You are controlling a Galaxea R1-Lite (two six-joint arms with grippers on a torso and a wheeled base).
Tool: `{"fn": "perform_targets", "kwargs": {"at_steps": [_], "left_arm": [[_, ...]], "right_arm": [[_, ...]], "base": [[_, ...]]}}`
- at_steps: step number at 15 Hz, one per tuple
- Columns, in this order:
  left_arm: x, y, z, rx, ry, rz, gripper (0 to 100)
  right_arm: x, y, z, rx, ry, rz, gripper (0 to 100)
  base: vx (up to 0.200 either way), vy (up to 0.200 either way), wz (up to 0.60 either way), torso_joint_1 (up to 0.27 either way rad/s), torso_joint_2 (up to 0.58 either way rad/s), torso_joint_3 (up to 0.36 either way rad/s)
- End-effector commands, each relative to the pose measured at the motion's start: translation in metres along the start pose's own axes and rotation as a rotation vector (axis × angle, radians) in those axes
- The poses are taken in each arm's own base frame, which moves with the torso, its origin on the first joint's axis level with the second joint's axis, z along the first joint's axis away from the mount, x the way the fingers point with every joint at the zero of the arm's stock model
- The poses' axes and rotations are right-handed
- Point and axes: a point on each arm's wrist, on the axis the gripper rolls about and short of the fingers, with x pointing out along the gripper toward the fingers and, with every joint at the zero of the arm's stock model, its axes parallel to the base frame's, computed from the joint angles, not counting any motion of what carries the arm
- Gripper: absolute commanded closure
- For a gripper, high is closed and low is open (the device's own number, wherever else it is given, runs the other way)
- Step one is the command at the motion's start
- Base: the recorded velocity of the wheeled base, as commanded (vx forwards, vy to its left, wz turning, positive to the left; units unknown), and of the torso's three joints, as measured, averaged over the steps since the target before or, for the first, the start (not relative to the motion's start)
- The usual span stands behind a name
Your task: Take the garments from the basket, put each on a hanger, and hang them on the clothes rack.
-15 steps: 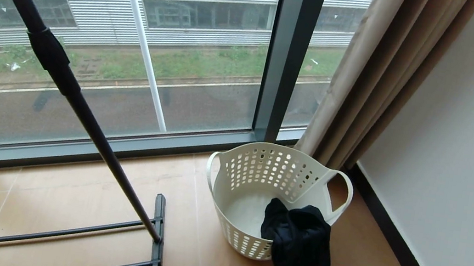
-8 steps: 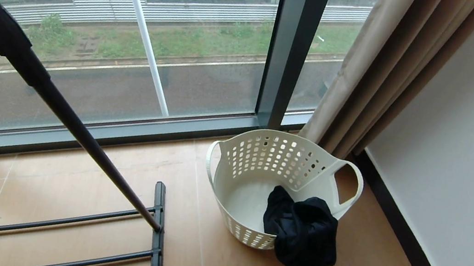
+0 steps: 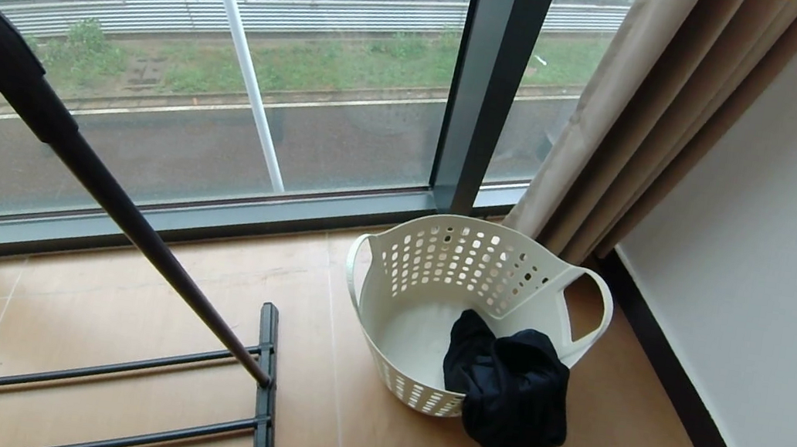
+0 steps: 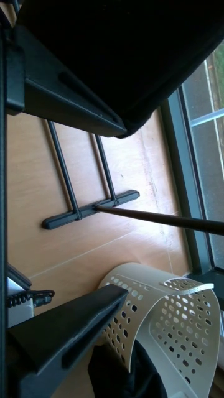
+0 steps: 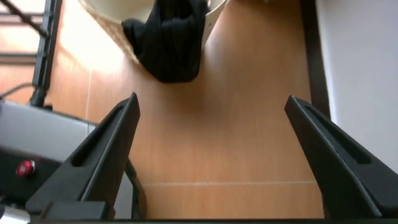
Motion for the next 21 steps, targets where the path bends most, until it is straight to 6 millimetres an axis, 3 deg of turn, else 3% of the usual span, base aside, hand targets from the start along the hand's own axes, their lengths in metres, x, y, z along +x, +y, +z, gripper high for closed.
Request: {"fn": "perform_targets", "kwargs": {"at_steps": [1, 2, 6, 8, 10, 11, 14, 15, 21], "left_arm": [[0.000, 0.000, 0.000, 0.000, 0.001, -0.001, 0], [0.000, 0.000, 0.000, -0.002, 0.001, -0.001, 0], [0.000, 0.000, 0.000, -0.003, 0.001, -0.001, 0], [0.000, 0.000, 0.000, -0.003, 0.001, -0.001, 0], [0.000, 0.000, 0.000, -0.003, 0.001, -0.001, 0], [0.000, 0.000, 0.000, -0.003, 0.001, -0.001, 0], [0.000, 0.000, 0.000, -0.003, 0.001, -0.002, 0], [0.000, 0.000, 0.000, -0.003, 0.001, -0.002, 0], [0.000, 0.000, 0.000, -0.005, 0.001, -0.001, 0]], "right_arm": [[0.049, -0.002, 0.059, -0.198, 0.190, 0.111, 0], [0.068, 0.005, 0.079, -0.339, 0.217, 0.130, 0], [0.130, 0.037, 0.125, -0.762, 0.287, 0.110, 0], [0.149, 0.042, 0.138, -0.875, 0.294, 0.101, 0], [0.188, 0.052, 0.156, -1.141, 0.329, 0.078, 0], [0.205, 0.058, 0.158, -1.223, 0.367, 0.054, 0], [0.227, 0.079, 0.160, -1.297, 0.424, -0.026, 0], [0.246, 0.094, 0.164, -1.317, 0.432, -0.044, 0], [0.301, 0.110, 0.154, -1.342, 0.515, -0.110, 0]], "base": [[0.000, 0.000, 0.00, 0.000, 0.00, 0.000], [0.000, 0.000, 0.00, 0.000, 0.00, 0.000], [0.000, 0.000, 0.00, 0.000, 0.00, 0.000], [0.000, 0.000, 0.00, 0.000, 0.00, 0.000], [0.000, 0.000, 0.00, 0.000, 0.00, 0.000], [0.000, 0.000, 0.00, 0.000, 0.00, 0.000], [0.000, 0.000, 0.00, 0.000, 0.00, 0.000], [0.000, 0.000, 0.00, 0.000, 0.00, 0.000], [0.000, 0.000, 0.00, 0.000, 0.00, 0.000]]}}
